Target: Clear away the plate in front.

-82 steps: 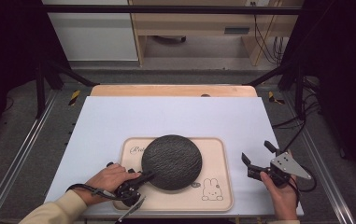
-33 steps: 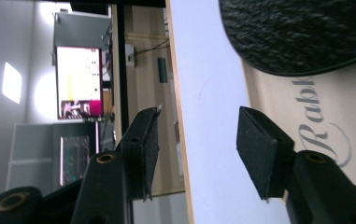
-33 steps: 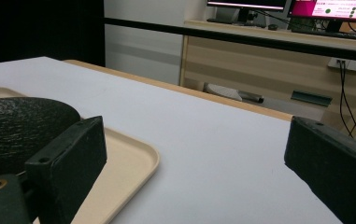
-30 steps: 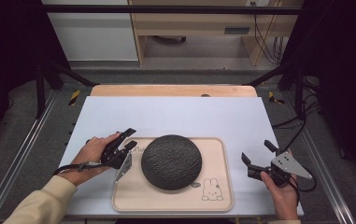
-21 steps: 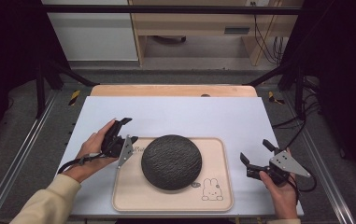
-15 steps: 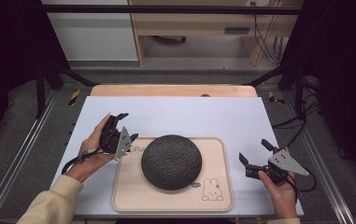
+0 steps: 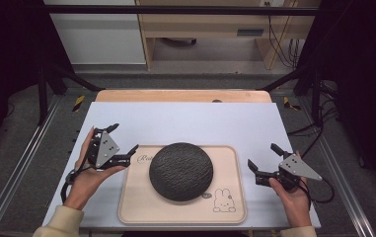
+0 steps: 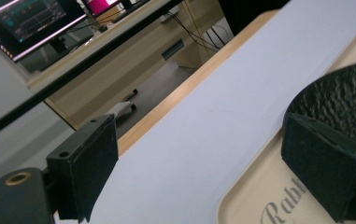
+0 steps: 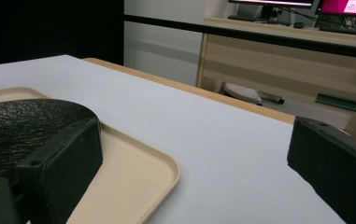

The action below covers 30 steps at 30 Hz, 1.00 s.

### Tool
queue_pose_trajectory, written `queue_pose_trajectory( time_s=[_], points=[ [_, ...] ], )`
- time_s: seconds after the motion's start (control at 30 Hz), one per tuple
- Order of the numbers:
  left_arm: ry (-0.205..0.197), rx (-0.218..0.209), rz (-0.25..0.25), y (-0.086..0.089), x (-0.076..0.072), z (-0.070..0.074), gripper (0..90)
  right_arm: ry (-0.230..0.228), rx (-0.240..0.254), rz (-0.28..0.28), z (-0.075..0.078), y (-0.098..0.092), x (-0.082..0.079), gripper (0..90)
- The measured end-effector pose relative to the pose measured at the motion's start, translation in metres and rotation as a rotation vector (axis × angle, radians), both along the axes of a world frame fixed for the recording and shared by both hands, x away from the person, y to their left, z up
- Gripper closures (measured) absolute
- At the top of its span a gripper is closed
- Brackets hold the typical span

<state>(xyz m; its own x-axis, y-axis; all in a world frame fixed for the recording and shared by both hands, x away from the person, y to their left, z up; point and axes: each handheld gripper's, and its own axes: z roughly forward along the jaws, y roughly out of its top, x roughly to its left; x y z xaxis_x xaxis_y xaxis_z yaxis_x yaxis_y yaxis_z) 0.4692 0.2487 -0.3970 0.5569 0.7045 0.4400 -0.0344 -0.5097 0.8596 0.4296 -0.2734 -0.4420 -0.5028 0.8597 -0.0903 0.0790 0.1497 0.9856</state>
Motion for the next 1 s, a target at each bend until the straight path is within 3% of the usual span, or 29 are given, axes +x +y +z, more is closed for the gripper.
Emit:
queue_pose_trajectory(
  time_s=[0.23,0.47,0.5,0.7,0.87,1.0],
  points=[
    [0.034,-0.148,0.028,0.022,-0.010,-0.003,7.3,-0.010,0.001,0.004,0.005,-0.002,0.002,3.8],
    [0.031,-0.281,0.032,0.045,-0.018,-0.016,6.6,-0.005,-0.003,0.001,0.003,-0.006,0.001,3.9],
    [0.045,-0.299,0.039,0.047,-0.020,-0.019,6.5,-0.008,-0.004,0.004,0.002,-0.007,0.000,3.9],
    [0.043,-0.365,0.019,0.060,-0.027,-0.035,6.1,-0.019,-0.003,0.012,-0.004,-0.008,-0.002,4.3],
    [0.013,-0.405,0.018,0.068,-0.033,-0.041,6.1,-0.034,0.007,0.010,-0.007,-0.009,-0.003,4.7],
    [0.008,-0.405,0.020,0.070,-0.037,-0.043,5.5,-0.038,0.025,0.004,-0.009,-0.010,-0.006,4.7]
  ],
)
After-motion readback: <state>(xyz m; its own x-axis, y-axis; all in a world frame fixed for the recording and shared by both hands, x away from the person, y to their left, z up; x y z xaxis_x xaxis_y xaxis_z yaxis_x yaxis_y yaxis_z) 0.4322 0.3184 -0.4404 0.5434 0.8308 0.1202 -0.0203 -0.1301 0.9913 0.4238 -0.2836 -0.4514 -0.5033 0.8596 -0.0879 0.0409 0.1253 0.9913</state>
